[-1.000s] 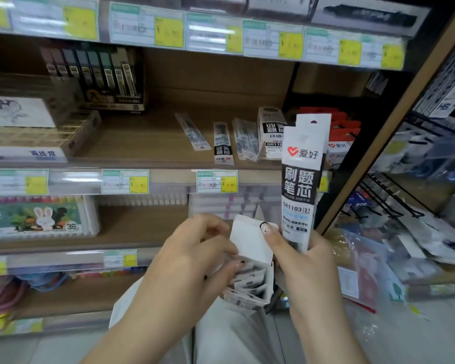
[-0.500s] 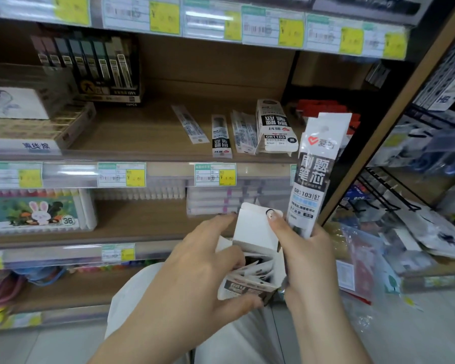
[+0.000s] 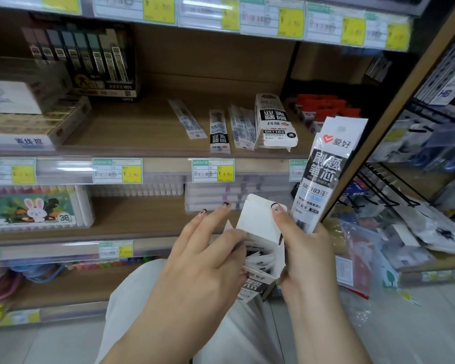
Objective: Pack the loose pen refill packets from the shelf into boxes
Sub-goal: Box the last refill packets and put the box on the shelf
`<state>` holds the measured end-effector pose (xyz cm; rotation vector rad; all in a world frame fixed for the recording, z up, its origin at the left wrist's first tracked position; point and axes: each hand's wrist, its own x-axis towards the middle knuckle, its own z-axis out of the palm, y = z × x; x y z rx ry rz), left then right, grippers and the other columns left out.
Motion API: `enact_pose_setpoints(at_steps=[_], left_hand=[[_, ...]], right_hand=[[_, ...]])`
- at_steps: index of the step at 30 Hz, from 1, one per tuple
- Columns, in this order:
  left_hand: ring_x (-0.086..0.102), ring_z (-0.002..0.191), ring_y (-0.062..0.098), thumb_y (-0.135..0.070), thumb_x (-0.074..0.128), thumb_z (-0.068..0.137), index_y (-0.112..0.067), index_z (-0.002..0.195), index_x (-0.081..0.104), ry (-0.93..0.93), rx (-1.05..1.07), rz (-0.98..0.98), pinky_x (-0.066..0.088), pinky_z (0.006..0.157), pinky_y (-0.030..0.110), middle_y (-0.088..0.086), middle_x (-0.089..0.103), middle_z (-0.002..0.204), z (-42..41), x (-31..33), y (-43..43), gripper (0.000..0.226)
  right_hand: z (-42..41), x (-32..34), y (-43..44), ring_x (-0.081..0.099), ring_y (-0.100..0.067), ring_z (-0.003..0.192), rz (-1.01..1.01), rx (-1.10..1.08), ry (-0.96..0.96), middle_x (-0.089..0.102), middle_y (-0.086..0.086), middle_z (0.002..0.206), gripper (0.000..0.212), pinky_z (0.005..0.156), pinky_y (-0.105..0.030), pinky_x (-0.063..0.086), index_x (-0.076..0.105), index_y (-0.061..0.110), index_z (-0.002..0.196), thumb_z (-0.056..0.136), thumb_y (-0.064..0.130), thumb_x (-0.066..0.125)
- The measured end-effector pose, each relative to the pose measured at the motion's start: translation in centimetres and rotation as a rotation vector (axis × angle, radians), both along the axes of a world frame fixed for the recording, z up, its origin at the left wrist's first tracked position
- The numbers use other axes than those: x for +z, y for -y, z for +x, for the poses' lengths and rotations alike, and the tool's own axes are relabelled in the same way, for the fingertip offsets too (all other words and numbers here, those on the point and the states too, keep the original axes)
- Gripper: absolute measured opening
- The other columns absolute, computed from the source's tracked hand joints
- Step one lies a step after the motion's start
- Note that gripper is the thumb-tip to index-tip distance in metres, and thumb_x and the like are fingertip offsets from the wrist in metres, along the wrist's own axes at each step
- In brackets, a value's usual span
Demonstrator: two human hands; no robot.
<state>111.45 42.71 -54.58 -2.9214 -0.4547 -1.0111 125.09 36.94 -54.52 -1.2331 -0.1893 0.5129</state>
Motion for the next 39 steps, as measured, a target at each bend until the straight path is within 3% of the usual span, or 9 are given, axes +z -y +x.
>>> enact_pose_setpoints(at_steps=[5,11,14,20,24,29,33,37,39], left_hand=[[0.049,0.121,0.028,-0.021,0.062,0.076,-0.013,0.088,0.069,0.017,-0.046,-0.087,0.037,0.103,0.046,-0.002,0.068,0.095,0.1,0.0,0.0,0.016],[0.061,0.103,0.036,-0.027,0.085,0.058,-0.011,0.11,0.065,-0.159,0.034,-0.136,0.041,0.096,0.054,0.0,0.068,0.094,0.7,0.7,0.4,0.059],[0.062,0.094,0.032,-0.03,0.085,0.057,-0.016,0.101,0.065,-0.144,0.008,-0.16,0.043,0.096,0.048,-0.003,0.067,0.09,0.9,0.9,0.5,0.05],[0.061,0.08,0.022,-0.043,0.083,0.056,-0.021,0.084,0.065,-0.226,0.002,-0.248,0.05,0.082,0.037,-0.008,0.063,0.088,1.6,0.4,0.7,0.04],[0.056,0.074,0.022,-0.038,0.08,0.064,-0.017,0.075,0.059,-0.194,0.005,-0.3,0.039,0.073,0.027,-0.004,0.059,0.083,2.1,0.2,0.3,0.032],[0.057,0.064,0.025,-0.035,0.08,0.063,-0.014,0.071,0.061,-0.195,-0.01,-0.275,0.041,0.064,0.025,-0.002,0.061,0.076,2.6,0.5,0.5,0.029],[0.064,0.084,0.031,-0.03,0.08,0.061,-0.015,0.081,0.068,-0.237,-0.056,-0.328,0.053,0.07,0.031,0.004,0.068,0.097,3.0,0.9,0.8,0.028],[0.043,0.122,0.023,-0.038,0.059,0.08,-0.019,0.099,0.065,-0.276,-0.1,-0.333,0.041,0.093,0.032,-0.002,0.048,0.137,3.0,0.9,0.5,0.028],[0.048,0.113,0.021,-0.045,0.046,0.083,-0.022,0.096,0.064,-0.274,-0.094,-0.3,0.04,0.09,0.029,-0.007,0.055,0.125,2.8,0.8,0.2,0.031]], right_hand=[[0.0,0.0,0.0,0.068,-0.039,0.086,0.006,0.005,-0.004,0.071,-0.014,0.084,0.007,0.081,-0.06,0.052,0.068,0.015,0.079,0.081,0.007,0.069],[-0.2,0.1,0.0,0.068,-0.025,0.07,-0.012,0.015,0.004,0.072,-0.005,0.072,0.01,0.075,-0.049,0.054,0.069,0.016,0.074,0.08,0.008,0.07],[0.1,0.1,0.1,0.067,-0.03,0.076,0.005,0.012,-0.032,0.071,-0.011,0.079,0.006,0.077,-0.051,0.053,0.068,0.014,0.08,0.081,0.009,0.07],[0.0,0.2,0.3,0.056,-0.021,0.062,-0.011,-0.016,0.023,0.062,0.001,0.06,0.027,0.064,-0.038,0.049,0.066,0.022,0.059,0.081,0.008,0.07],[-0.3,2.3,1.5,0.06,0.0,0.054,-0.05,-0.151,0.336,0.068,0.012,0.06,0.007,0.053,-0.018,0.048,0.071,0.035,0.066,0.073,0.035,0.071],[-0.7,4.9,2.0,0.064,-0.001,0.076,0.164,-0.151,0.372,0.073,0.011,0.088,0.042,0.063,-0.019,0.05,0.075,0.029,0.086,0.069,0.061,0.054],[-1.1,5.0,0.4,0.068,-0.004,0.091,0.179,0.02,0.363,0.073,0.007,0.101,0.057,0.073,-0.021,0.055,0.067,0.022,0.111,0.067,0.058,0.06],[-0.5,3.7,-1.0,0.068,-0.008,0.095,0.093,0.085,0.497,0.074,0.001,0.099,0.033,0.077,-0.022,0.053,0.066,0.023,0.102,0.074,0.039,0.069],[0.1,3.0,-1.1,0.068,-0.007,0.093,0.083,0.079,0.485,0.074,0.003,0.097,0.028,0.075,-0.021,0.052,0.067,0.019,0.101,0.074,0.029,0.069]])
